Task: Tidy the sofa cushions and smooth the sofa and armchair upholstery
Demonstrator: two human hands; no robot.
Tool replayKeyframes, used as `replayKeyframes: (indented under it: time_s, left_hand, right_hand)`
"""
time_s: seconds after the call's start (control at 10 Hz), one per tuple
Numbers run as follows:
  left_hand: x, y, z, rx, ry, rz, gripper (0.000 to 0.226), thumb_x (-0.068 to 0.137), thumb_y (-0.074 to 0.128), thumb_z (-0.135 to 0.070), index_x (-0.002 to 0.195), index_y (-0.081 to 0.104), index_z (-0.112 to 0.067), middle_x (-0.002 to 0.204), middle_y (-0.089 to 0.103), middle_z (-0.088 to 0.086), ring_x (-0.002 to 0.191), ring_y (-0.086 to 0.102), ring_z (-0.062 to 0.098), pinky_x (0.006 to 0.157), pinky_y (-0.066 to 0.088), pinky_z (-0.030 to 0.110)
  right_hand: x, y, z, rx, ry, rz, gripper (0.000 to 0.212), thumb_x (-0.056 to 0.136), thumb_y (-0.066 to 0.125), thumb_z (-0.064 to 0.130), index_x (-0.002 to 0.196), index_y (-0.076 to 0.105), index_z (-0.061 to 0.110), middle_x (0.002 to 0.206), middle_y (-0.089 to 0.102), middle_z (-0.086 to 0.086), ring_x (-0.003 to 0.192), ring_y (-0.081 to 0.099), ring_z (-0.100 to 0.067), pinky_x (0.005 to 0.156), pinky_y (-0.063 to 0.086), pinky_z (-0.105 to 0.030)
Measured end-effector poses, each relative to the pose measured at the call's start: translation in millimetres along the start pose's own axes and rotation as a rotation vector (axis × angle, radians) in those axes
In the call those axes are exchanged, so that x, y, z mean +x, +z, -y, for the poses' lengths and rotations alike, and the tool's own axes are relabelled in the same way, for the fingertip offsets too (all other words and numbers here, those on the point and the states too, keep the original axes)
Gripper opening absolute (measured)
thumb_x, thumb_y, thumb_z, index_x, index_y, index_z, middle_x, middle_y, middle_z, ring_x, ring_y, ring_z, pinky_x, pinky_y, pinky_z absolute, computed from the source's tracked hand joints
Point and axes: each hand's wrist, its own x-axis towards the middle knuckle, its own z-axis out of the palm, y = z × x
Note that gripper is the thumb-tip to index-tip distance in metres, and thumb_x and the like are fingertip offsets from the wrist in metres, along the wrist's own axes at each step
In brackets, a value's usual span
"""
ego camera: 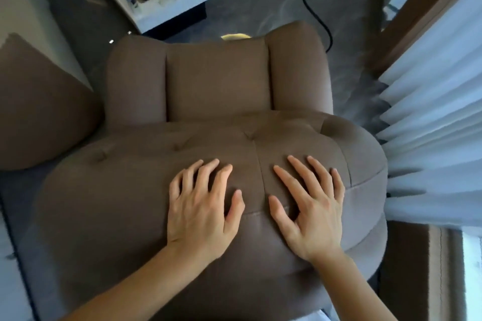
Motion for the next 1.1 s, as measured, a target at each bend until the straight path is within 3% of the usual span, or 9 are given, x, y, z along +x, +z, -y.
replayKeyframes:
  time_s: [0.3,0.4,0.5,0.6,0.7,0.9,1.0,1.1]
  left_hand:
    - [16,21,-148,-0.02,-0.24,0.018,0.052,0.093,0.036,-0.049,0.135,0.052,-0.024,0.143,0.051,0.003,0.134,0.038,0.027,0.108,0.029,0.049]
    - [27,28,-185,-0.045,-0.174,0.042,0.055,0.093,0.035,-0.052,0.137,0.049,-0.023,0.146,0.048,0.008,0.135,0.037,0.032,0.108,0.029,0.051]
    - [17,35,-191,-0.053,-0.038,0.029,0.056,0.095,0.035,-0.055,0.14,0.045,-0.024,0.148,0.045,0.009,0.135,0.039,0.032,0.11,0.029,0.052]
    - [-15,48,-172,-0.002,-0.102,0.016,0.062,0.095,0.028,-0.065,0.147,0.035,-0.034,0.154,0.038,0.008,0.14,0.034,0.033,0.111,0.026,0.056]
    - [-33,58,-167,-0.007,-0.159,0.053,0.064,0.093,0.029,-0.071,0.147,0.037,-0.036,0.154,0.038,0.007,0.141,0.032,0.033,0.11,0.026,0.058]
    - [-36,54,-189,-0.079,-0.221,0.135,0.072,0.089,0.013,-0.078,0.148,0.029,-0.04,0.157,0.033,0.006,0.144,0.025,0.033,0.114,0.022,0.058]
    - [-47,42,-175,-0.115,-0.188,0.18,0.073,0.088,0.014,-0.076,0.15,0.023,-0.038,0.161,0.025,0.003,0.146,0.018,0.029,0.117,0.018,0.05]
    - [-61,20,-138,-0.196,-0.191,0.236,0.06,0.095,0.032,-0.062,0.147,0.032,-0.033,0.157,0.031,0.0,0.141,0.028,0.027,0.112,0.031,0.045]
  right_hand:
    - [41,-56,-134,0.024,-0.191,0.104,0.052,0.091,0.044,0.058,0.132,0.062,0.032,0.145,0.054,0.003,0.142,0.037,-0.025,0.116,0.021,-0.057]
    - [61,-70,-172,0.044,-0.176,0.121,0.046,0.093,0.043,0.052,0.131,0.061,0.036,0.146,0.054,0.007,0.144,0.035,-0.021,0.118,0.019,-0.055]
    - [71,-74,-192,0.014,-0.033,0.122,0.051,0.094,0.036,0.056,0.136,0.056,0.036,0.151,0.048,0.009,0.148,0.026,-0.021,0.121,0.012,-0.054]
    - [67,-70,-203,-0.136,0.005,0.149,0.064,0.091,0.03,0.068,0.144,0.042,0.034,0.156,0.039,0.007,0.15,0.016,-0.024,0.121,0.007,-0.054]
    - [66,-75,-218,-0.163,0.025,0.181,0.069,0.089,0.028,0.07,0.146,0.039,0.032,0.157,0.037,0.007,0.15,0.015,-0.024,0.12,0.01,-0.056]
    - [58,-92,-216,-0.216,0.063,0.277,0.076,0.088,0.019,0.069,0.151,0.03,0.028,0.162,0.026,0.005,0.151,0.008,-0.025,0.12,0.007,-0.055]
    - [51,-97,-191,-0.233,0.19,0.334,0.069,0.092,0.022,0.061,0.15,0.029,0.027,0.163,0.021,0.001,0.15,0.006,-0.031,0.118,0.009,-0.062]
    - [46,-97,-119,-0.179,0.227,0.446,0.062,0.09,0.033,0.058,0.144,0.039,0.028,0.158,0.029,-0.005,0.144,0.016,-0.039,0.112,0.017,-0.066]
